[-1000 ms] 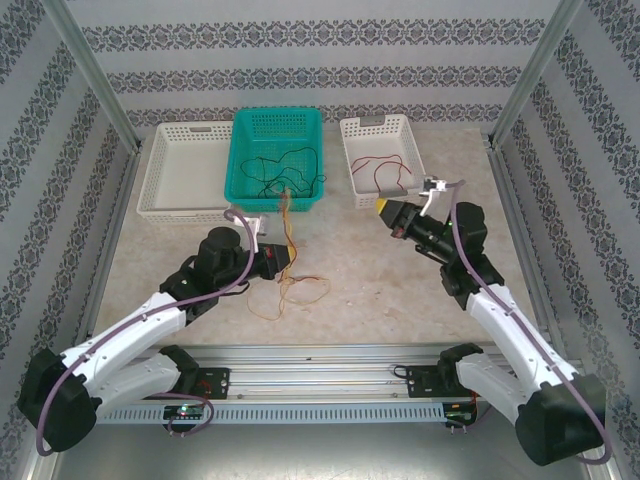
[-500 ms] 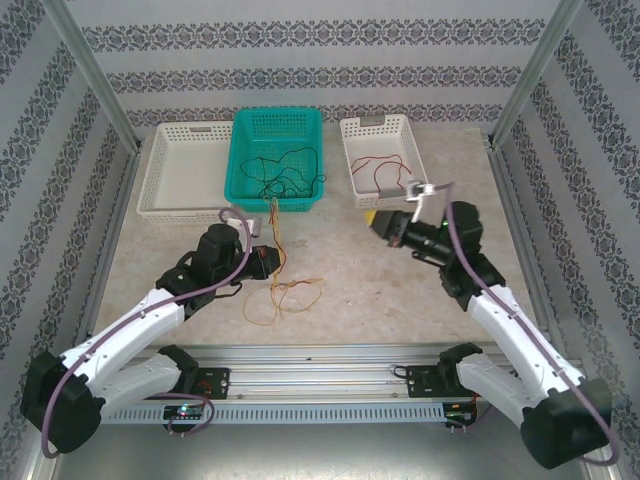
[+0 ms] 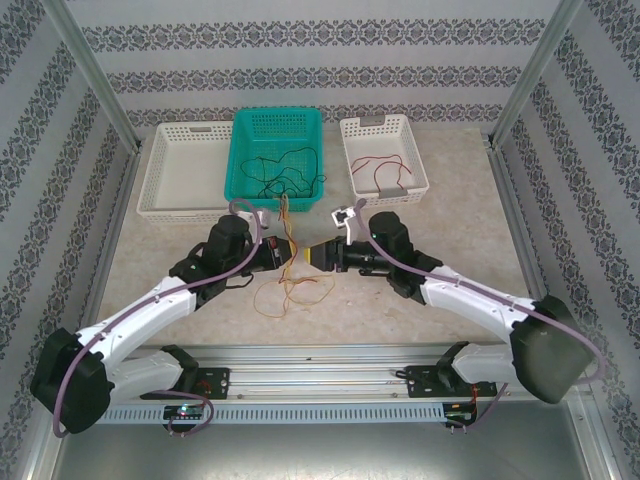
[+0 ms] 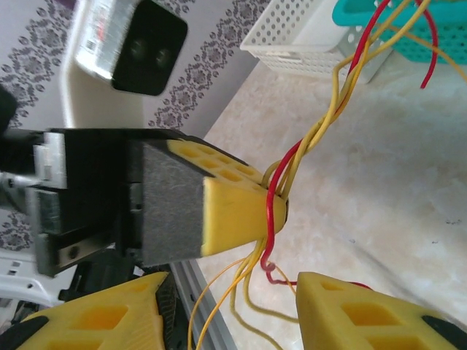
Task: Untangle the cables
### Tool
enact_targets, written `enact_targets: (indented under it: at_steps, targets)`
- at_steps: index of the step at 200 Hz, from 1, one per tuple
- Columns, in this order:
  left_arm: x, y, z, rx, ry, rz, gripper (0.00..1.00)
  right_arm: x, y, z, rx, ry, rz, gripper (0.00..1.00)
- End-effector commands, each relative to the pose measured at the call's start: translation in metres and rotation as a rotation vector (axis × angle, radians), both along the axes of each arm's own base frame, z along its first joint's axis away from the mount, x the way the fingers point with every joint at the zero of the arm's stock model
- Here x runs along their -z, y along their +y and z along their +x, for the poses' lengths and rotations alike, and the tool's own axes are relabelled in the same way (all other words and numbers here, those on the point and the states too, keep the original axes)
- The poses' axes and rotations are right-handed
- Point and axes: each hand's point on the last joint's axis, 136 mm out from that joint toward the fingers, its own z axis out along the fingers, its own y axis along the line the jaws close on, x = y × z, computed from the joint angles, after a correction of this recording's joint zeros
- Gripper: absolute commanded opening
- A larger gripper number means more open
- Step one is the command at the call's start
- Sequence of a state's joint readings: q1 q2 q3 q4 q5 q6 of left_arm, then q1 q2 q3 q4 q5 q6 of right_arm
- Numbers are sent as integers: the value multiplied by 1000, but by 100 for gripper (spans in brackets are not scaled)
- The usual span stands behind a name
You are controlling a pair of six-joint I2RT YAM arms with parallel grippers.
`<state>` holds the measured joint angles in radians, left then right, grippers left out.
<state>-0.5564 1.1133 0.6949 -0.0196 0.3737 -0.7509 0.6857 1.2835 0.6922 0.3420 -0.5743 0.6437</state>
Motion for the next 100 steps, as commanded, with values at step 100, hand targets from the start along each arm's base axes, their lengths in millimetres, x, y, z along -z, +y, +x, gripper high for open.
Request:
enact_targets:
  at_steps: [100]
  targets:
    - [-28,-23,-1,52,-53,-112,0,-5,17,29,56,-65,26,26]
